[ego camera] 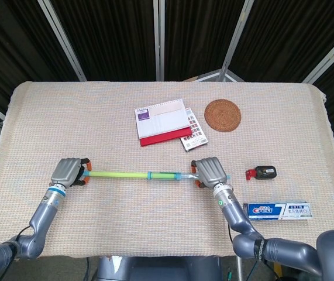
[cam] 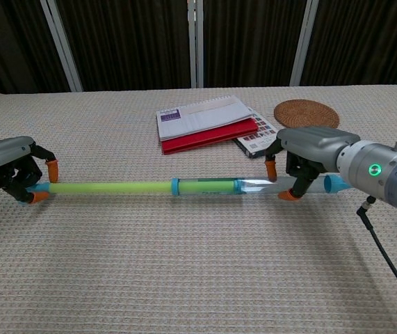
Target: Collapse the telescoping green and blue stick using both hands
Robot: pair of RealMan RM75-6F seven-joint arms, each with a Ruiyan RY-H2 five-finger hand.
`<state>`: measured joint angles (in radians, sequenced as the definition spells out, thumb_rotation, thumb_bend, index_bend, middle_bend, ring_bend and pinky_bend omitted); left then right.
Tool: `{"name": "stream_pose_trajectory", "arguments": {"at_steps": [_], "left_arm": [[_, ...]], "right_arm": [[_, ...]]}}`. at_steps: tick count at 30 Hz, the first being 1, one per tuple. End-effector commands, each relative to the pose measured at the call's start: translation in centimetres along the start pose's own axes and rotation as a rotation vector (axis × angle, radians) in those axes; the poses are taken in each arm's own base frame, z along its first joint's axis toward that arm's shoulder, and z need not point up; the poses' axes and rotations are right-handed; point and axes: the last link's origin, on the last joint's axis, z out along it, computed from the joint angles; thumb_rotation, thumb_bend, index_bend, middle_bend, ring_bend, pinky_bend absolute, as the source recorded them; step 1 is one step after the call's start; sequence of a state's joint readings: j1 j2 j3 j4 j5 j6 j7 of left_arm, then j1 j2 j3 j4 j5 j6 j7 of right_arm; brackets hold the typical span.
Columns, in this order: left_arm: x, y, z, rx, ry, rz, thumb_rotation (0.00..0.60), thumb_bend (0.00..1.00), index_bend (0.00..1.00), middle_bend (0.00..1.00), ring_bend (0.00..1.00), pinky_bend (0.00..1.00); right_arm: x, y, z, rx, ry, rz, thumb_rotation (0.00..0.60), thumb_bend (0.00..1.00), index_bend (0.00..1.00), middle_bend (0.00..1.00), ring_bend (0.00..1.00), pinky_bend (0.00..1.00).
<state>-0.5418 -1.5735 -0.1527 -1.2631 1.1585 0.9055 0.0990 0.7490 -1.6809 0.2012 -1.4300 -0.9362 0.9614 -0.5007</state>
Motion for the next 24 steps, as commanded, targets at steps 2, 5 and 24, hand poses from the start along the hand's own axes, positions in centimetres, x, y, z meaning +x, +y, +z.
{"name": "stream_pose_trajectory", "arguments": {"at_steps": [2, 5, 24], "left_arm": [[0.0, 1.2, 0.4, -0.020, 0.002, -0.008, 0.600, 0.41, 0.72, 0.85, 0.80, 1.00], [-0.1, 1.8, 0.6, -0.029, 0.000, -0.012, 0.600, 0.41, 0.72, 0.85, 0.80, 1.00], [-1.3, 6.3, 1.5, -0.102, -0.017, -0.041, 0.600, 0.41, 0.72, 0.85, 0.80, 1.00]], "right_arm": [[0.3, -0.8, 0.2, 0.007, 0.004, 0.005, 0.600, 0.37, 0.64, 1.00, 1.00, 1.00], [0.3, -1.2, 0.3, 0.009, 0.003, 0.005, 0.600, 0.37, 0.64, 1.00, 1.00, 1.00], [-0.1, -3.5, 0.8, 0.037, -0.006, 0.005, 0.600, 0.37, 0.64, 1.00, 1.00, 1.00]]}}
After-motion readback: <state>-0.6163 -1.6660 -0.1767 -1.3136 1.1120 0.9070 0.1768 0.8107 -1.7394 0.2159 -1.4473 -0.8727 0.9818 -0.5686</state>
